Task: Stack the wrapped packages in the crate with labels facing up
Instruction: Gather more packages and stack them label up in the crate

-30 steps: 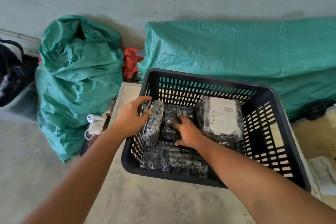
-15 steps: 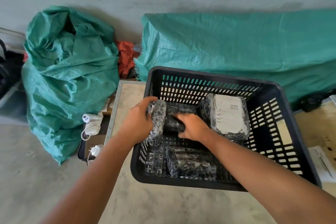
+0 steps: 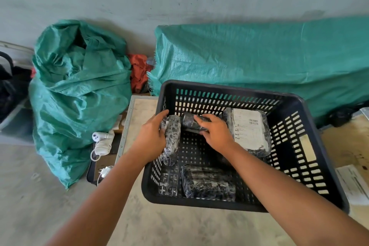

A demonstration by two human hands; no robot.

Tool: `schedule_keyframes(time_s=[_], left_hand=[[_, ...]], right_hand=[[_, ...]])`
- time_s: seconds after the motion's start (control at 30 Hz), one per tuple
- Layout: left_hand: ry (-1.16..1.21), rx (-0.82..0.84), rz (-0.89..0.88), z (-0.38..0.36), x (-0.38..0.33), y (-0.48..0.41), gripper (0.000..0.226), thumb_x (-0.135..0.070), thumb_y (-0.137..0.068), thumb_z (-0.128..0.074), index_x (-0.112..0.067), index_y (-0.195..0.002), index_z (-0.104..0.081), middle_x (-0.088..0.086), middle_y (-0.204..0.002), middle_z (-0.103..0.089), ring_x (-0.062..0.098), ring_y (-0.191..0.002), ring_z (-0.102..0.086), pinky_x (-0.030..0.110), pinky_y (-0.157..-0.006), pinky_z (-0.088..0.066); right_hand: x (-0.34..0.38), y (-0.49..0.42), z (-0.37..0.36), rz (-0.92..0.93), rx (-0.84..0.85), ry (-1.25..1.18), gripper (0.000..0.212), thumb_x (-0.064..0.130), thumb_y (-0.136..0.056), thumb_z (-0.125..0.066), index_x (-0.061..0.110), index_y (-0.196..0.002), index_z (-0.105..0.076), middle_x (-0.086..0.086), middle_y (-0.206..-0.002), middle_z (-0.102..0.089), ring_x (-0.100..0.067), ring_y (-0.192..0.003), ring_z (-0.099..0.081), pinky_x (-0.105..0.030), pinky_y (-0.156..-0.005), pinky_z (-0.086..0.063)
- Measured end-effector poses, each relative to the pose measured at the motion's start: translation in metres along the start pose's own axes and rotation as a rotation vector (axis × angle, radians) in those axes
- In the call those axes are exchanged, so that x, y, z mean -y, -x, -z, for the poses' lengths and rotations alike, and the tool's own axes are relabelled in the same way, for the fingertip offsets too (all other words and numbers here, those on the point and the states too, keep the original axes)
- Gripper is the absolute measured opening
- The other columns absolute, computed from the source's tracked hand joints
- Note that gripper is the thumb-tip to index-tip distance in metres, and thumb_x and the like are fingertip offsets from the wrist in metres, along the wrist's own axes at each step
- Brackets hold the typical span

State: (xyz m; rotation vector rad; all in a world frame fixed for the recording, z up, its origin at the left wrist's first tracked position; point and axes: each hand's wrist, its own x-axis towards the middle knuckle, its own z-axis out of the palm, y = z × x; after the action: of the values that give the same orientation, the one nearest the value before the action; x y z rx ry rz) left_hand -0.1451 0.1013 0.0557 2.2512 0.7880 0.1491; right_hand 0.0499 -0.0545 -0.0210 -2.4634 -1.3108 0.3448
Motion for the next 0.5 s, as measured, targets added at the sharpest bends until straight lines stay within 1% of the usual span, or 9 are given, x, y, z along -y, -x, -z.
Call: schedule_keyframes(time_s=[0.03, 0.07, 0.13, 0.2, 0.27, 0.33, 0.4, 0.43, 0.5], left_hand=[[-0.149, 0.005, 0.005, 0.000, -0.003, -0.002, 0.065, -0.005, -0.099, -0.049, -0.023, -0.158, -0.029, 0.024, -0.160, -0.031, 0.044, -0.138, -0.041, 0.038, -0.112, -0.039], [-0.332, -0.023, -0.030, 0.000, -0.006, -0.002, 0.070, -0.007, -0.098, -0.050, -0.021, -0.160, -0.023, 0.027, -0.165, -0.010, 0.050, -0.150, -0.012, 0.048, -0.122, -0.017], [-0.507, -0.129, -0.189, -0.002, -0.017, -0.007, 0.078, -0.005, -0.093, -0.050, -0.017, -0.161, -0.013, 0.025, -0.164, 0.018, 0.047, -0.147, 0.024, 0.052, -0.117, 0.012], [-0.346, -0.125, -0.264, -0.008, -0.035, -0.013, 0.077, -0.004, -0.095, -0.048, -0.017, -0.161, -0.011, 0.012, -0.165, 0.021, 0.035, -0.148, 0.026, 0.043, -0.114, 0.012], [-0.081, -0.005, -0.173, -0.019, -0.049, -0.026, 0.075, -0.002, -0.099, -0.049, -0.021, -0.162, -0.012, 0.003, -0.169, 0.011, 0.027, -0.153, 0.017, 0.031, -0.115, -0.003], [0.043, 0.122, -0.054, -0.030, -0.053, -0.037, 0.079, -0.002, -0.100, -0.051, -0.025, -0.162, -0.010, 0.002, -0.170, 0.002, 0.026, -0.155, 0.009, 0.037, -0.122, -0.011], [-0.005, 0.235, 0.008, -0.043, -0.048, -0.044, 0.086, -0.006, -0.101, -0.054, -0.033, -0.162, 0.001, 0.006, -0.170, 0.003, 0.030, -0.154, 0.011, 0.052, -0.124, -0.012], [-0.021, 0.294, 0.029, -0.049, -0.045, -0.046, 0.091, -0.010, -0.102, -0.056, -0.039, -0.160, 0.008, 0.008, -0.170, 0.004, 0.032, -0.153, 0.012, 0.056, -0.123, -0.011], [0.038, 0.356, 0.026, -0.057, -0.045, -0.048, 0.101, -0.014, -0.101, -0.059, -0.053, -0.153, 0.018, 0.011, -0.169, -0.002, 0.035, -0.154, 0.000, 0.058, -0.122, -0.014]], right_hand=[[-0.002, -0.002, 0.006, -0.016, -0.013, -0.058, 0.060, 0.022, -0.097, -0.069, 0.031, -0.152, -0.046, -0.010, -0.154, -0.051, -0.031, -0.140, -0.048, -0.047, -0.119, -0.035], [-0.004, -0.004, 0.012, -0.032, -0.024, -0.103, 0.060, 0.029, -0.097, -0.069, 0.029, -0.152, -0.047, -0.008, -0.152, -0.054, -0.029, -0.139, -0.051, -0.047, -0.117, -0.039], [-0.007, -0.008, 0.021, -0.063, -0.055, -0.130, 0.057, 0.040, -0.097, -0.067, 0.032, -0.151, -0.049, -0.002, -0.144, -0.063, -0.024, -0.125, -0.062, -0.041, -0.104, -0.050], [-0.009, -0.009, 0.029, -0.103, -0.050, -0.134, 0.055, 0.045, -0.097, -0.066, 0.039, -0.149, -0.050, 0.008, -0.119, -0.075, -0.010, -0.090, -0.070, -0.028, -0.079, -0.050], [-0.013, -0.007, 0.038, -0.122, -0.033, -0.179, 0.052, 0.049, -0.095, -0.065, 0.046, -0.146, -0.051, 0.024, -0.089, -0.072, 0.002, -0.065, -0.060, -0.023, -0.070, -0.047], [-0.020, -0.007, 0.048, -0.132, -0.018, -0.251, 0.050, 0.053, -0.094, -0.066, 0.051, -0.142, -0.053, 0.022, -0.099, -0.076, -0.002, -0.071, -0.066, -0.027, -0.072, -0.054], [-0.029, -0.008, 0.058, -0.122, 0.006, -0.354, 0.050, 0.051, -0.093, -0.068, 0.049, -0.141, -0.055, 0.011, -0.132, -0.070, -0.012, -0.104, -0.071, -0.035, -0.089, -0.056], [-0.034, -0.009, 0.063, -0.119, 0.030, -0.423, 0.050, 0.048, -0.093, -0.069, 0.046, -0.141, -0.056, 0.009, -0.142, -0.063, -0.015, -0.121, -0.065, -0.039, -0.101, -0.052], [-0.043, -0.013, 0.074, -0.117, 0.090, -0.524, 0.049, 0.043, -0.093, -0.071, 0.040, -0.141, -0.059, 0.007, -0.148, -0.058, -0.015, -0.135, -0.053, -0.045, -0.114, -0.041]])
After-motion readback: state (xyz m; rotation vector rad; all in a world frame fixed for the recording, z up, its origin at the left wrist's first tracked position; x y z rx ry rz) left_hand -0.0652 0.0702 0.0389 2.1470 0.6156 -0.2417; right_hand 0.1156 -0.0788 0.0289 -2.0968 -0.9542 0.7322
